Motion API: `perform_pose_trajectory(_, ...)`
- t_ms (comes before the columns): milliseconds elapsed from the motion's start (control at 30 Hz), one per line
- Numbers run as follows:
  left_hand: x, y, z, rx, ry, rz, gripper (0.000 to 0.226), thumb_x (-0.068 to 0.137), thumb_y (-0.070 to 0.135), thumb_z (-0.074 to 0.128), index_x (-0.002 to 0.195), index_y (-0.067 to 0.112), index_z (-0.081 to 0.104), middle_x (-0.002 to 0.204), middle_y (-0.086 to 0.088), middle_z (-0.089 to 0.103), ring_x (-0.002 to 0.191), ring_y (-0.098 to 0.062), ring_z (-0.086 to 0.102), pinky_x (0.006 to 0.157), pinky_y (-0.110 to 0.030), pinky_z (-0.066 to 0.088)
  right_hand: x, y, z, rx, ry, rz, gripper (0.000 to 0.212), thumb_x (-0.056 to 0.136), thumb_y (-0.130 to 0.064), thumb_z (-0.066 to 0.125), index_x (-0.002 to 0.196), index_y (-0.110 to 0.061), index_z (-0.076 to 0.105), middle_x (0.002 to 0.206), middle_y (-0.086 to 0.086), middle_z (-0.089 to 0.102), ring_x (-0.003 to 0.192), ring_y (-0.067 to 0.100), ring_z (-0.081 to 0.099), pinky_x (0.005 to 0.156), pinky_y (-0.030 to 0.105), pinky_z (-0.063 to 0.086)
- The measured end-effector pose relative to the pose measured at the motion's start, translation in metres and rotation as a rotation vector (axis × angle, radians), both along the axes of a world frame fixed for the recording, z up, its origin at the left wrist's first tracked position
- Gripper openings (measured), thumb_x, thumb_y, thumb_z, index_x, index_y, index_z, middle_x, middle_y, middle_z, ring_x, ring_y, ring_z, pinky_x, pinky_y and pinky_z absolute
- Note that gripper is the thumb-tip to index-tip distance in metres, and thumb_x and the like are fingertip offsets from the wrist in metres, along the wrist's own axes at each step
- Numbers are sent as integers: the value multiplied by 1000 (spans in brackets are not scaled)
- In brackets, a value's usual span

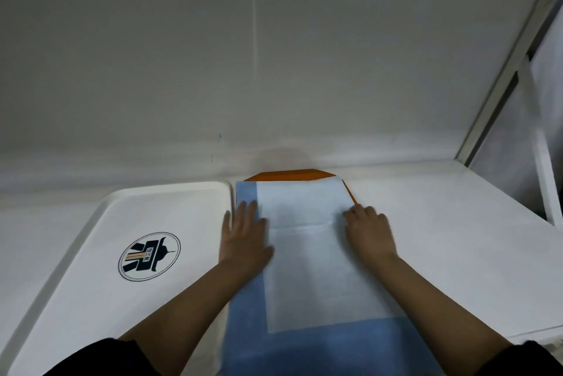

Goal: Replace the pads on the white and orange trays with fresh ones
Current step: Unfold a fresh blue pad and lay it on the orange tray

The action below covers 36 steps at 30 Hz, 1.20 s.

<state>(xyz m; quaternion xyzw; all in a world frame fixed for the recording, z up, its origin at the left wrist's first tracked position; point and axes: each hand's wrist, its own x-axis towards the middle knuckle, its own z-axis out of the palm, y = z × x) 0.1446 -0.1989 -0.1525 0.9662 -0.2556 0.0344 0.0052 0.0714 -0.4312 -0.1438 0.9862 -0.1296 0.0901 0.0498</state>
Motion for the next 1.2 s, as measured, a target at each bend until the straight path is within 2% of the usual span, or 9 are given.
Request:
perform_pose_trajectory(67, 5, -18, -8, -35, 86, -98, 67, 98, 49, 29, 152, 19, 5, 159, -3, -12, 146, -21, -15, 118, -40, -8, 14, 22, -7, 326, 64, 124, 49, 97, -35, 28, 137, -14, 47, 143, 6, 45, 131, 25, 41, 102, 35, 32)
perform_pose_trajectory(200, 9, -53, -23, -98, 322, -225, 66, 100, 48, 21, 151, 20, -11, 159, -1, -13, 146, -17, -15, 119, -35, -6, 42, 62, -29, 700, 120, 204, 54, 102, -43, 27, 150, -20, 20, 157, 0, 23, 146, 14, 15, 119, 31, 7)
perform_pose_trajectory(333, 22, -47, -40, -95, 284, -180, 70, 98, 54, 19, 151, 18, -9, 159, 0, -13, 146, -14, -14, 119, -34, -7, 47, 44, -44, 595, 157, 165, 97, 74, -81, 1, 152, -24, 9, 160, -5, 8, 147, 9, 1, 118, 30, -1)
perform_pose_trajectory(500, 29, -32, -42, -92, 285, -56, 82, 93, 65, 18, 151, 15, -10, 158, -6, -17, 145, -21, -17, 117, -38, -7, 40, 3, -51, 342, 171, 67, 131, 44, -88, -29, 152, -20, 0, 160, -2, -8, 146, 12, -11, 116, 32, -7)
perform_pose_trajectory(567, 29, -32, -41, -84, 270, 8, 85, 91, 67, 18, 151, 14, -10, 158, -9, -16, 146, -25, -15, 117, -40, -5, 41, -7, -50, 342, 190, 17, 124, 52, -86, -24, 152, -17, -1, 160, 0, -8, 146, 14, -10, 117, 32, -6)
perform_pose_trajectory(700, 41, -33, -34, -40, 131, 81, 84, 93, 65, 18, 151, 8, -1, 159, -11, -1, 147, -25, -2, 119, -40, -5, 56, -8, -49, 341, 164, -62, 74, 96, -59, 17, 152, -12, 9, 160, 5, 3, 148, 19, -1, 120, 34, 4)
perform_pose_trajectory(800, 59, -38, -30, -110, 116, 51, 77, 96, 58, 19, 151, 9, -2, 160, -9, -2, 147, -22, -4, 119, -37, -5, 76, 4, -42, 350, 47, -56, 58, 101, -43, 27, 150, -12, 23, 158, 6, 18, 147, 21, 12, 119, 36, 14)
perform_pose_trajectory(1000, 75, -71, -31, -88, 220, -189, 64, 101, 43, 19, 152, 13, -5, 160, -5, -7, 147, -18, -7, 120, -35, -1, 107, 45, -35, 627, 51, 147, 49, 104, -35, 23, 149, -18, 24, 157, 1, 24, 145, 15, 17, 117, 29, 10)
perform_pose_trajectory(1200, 86, -70, -47, -24, 206, -142, 66, 98, 53, 17, 152, 22, -7, 159, -3, -13, 146, -20, -13, 119, -39, -4, 114, 34, -45, 417, 175, 136, 56, 102, -45, 20, 153, -23, 11, 160, -4, 7, 147, 13, 1, 118, 34, 0)
